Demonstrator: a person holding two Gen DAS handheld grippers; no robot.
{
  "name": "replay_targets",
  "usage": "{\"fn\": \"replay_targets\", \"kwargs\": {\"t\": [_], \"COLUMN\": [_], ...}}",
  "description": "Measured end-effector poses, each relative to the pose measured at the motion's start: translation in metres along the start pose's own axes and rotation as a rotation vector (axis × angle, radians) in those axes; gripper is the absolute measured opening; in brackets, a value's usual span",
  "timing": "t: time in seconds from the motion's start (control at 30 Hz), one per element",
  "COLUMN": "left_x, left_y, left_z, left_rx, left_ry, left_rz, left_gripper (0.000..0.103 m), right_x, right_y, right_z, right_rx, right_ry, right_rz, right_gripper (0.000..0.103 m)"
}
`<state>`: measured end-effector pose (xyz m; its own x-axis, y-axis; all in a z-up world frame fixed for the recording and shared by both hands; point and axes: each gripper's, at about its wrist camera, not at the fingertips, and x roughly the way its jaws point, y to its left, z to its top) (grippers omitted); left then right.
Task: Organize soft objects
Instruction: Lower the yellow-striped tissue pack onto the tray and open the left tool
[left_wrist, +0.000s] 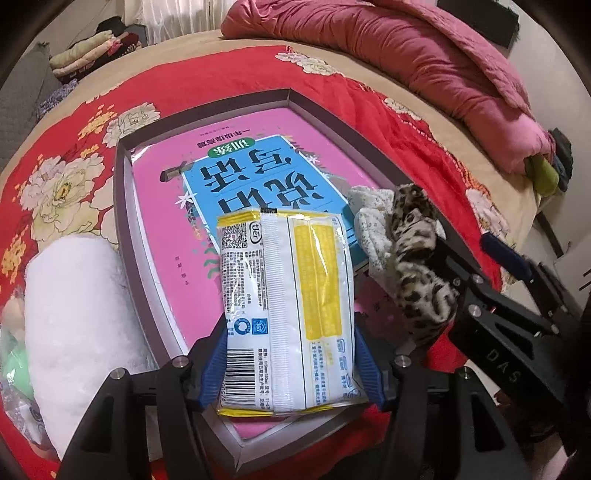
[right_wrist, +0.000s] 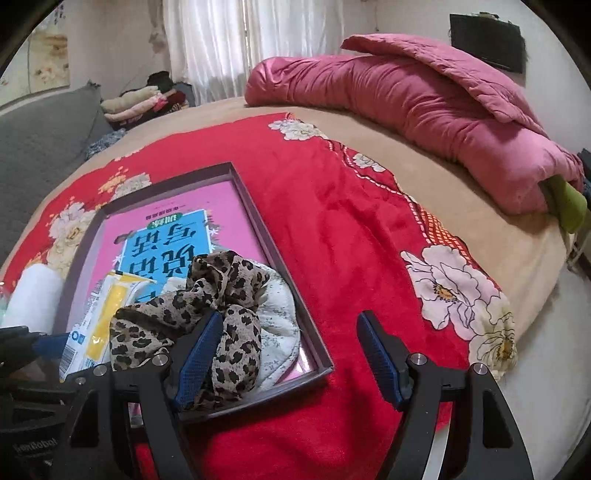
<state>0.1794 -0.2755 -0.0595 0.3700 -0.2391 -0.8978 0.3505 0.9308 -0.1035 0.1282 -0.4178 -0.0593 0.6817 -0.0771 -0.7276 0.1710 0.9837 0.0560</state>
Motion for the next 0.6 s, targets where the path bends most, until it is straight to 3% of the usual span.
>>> {"fn": "replay_targets", "kwargs": {"t": [0.6], "left_x": [-0.02], "left_y": [0.01], "left_z": [0.002], "left_rx": [-0.033], "left_ry": [-0.082], "left_rz": [-0.04], "left_gripper": [0.064], "right_x": [-0.017], "right_y": [-0.012], "right_z": [0.002], "right_rx": [0.067], "right_ry": [-0.093], "right_rz": [0.014], "right_gripper": [0.076]}}
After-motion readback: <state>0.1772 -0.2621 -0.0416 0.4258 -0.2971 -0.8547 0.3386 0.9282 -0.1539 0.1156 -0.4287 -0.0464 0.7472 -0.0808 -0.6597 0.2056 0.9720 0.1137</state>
